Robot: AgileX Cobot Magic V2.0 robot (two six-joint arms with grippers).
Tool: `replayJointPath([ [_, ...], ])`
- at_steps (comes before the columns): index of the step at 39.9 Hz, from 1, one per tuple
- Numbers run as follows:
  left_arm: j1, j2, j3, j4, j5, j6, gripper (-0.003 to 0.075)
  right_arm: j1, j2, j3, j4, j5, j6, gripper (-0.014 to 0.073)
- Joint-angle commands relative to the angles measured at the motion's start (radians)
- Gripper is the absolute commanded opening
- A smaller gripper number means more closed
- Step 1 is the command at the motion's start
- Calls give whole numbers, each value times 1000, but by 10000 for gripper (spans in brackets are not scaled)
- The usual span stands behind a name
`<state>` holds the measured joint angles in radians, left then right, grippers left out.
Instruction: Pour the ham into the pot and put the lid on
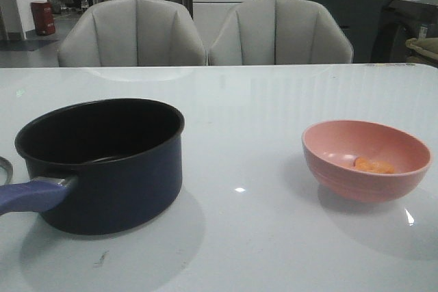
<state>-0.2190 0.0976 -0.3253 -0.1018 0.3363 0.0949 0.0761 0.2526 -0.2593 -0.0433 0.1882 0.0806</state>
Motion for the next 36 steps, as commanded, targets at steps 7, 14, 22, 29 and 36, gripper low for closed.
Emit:
replayJointPath([
  [7,-9,11,-20,-2,-87,-4,394,-6,136,-53,24,-101,6,143],
  [14,-9,11,-20,-2,-87,-4,394,-5,219,-107,43,-28,6,295],
  [22,-9,11,-20,-2,-87,-4,394,-5,414,-234,130,62,7,454],
  [29,-9,11,-20,-2,-80,-4,394,-5,666,-398,159,222,7,454],
  [36,-9,11,-20,-2,-73,-4,394,-10,944,-574,159,357,-12,454],
])
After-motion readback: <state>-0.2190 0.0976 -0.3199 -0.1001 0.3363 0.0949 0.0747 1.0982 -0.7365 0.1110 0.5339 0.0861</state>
